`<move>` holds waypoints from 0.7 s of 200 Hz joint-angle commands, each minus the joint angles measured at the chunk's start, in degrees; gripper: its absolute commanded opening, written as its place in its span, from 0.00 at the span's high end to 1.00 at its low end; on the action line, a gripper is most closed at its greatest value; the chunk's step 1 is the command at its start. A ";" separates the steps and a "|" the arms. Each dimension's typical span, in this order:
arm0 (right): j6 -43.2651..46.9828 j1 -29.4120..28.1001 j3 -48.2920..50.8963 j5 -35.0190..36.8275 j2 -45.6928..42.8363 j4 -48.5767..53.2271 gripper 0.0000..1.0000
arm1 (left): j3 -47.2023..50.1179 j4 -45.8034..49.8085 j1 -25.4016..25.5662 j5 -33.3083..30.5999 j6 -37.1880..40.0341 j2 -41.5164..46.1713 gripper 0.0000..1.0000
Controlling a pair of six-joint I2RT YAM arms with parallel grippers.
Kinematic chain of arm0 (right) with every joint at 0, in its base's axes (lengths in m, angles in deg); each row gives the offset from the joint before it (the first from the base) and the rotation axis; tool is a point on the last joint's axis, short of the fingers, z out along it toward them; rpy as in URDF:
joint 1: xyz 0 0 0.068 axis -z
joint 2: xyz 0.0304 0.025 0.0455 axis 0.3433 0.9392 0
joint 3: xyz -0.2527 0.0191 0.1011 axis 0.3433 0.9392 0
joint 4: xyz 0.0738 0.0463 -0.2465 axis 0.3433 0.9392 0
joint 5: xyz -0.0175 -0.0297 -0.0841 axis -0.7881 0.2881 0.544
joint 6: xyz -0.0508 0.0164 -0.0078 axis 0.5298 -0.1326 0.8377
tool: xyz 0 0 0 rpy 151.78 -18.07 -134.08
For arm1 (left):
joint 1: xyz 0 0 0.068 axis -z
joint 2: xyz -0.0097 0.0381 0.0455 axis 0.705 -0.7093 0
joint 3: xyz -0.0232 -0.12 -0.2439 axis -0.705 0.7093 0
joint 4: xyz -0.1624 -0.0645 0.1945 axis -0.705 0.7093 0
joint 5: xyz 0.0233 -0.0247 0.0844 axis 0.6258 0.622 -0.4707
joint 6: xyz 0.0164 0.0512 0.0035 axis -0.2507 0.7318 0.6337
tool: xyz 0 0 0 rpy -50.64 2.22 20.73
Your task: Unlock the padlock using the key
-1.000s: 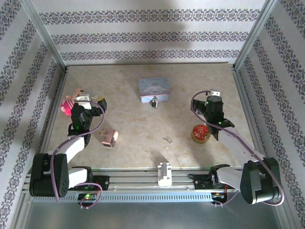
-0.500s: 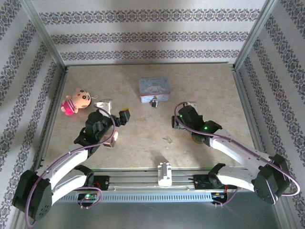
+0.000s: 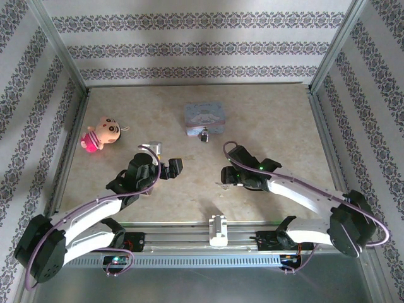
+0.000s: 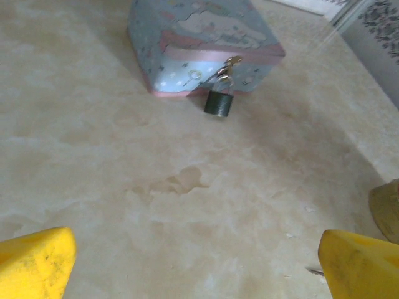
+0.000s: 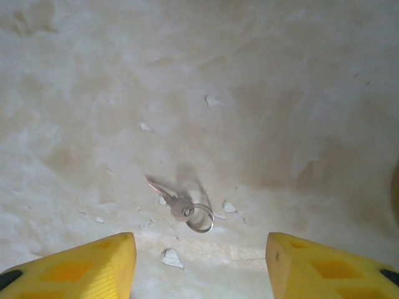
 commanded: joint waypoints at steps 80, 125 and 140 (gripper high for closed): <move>3.92 -2.06 -10.20 -3.78 20.23 7.26 0.51 | -2.24 -0.67 0.69 -4.46 -2.00 -3.08 0.01; 4.41 -2.80 -10.99 -4.04 22.60 8.78 0.50 | -1.15 -2.83 0.65 -5.35 -3.24 -2.80 0.01; 4.02 -3.01 -10.98 -3.42 22.78 9.46 0.50 | -1.15 -2.84 0.65 -5.36 -3.24 -2.78 0.01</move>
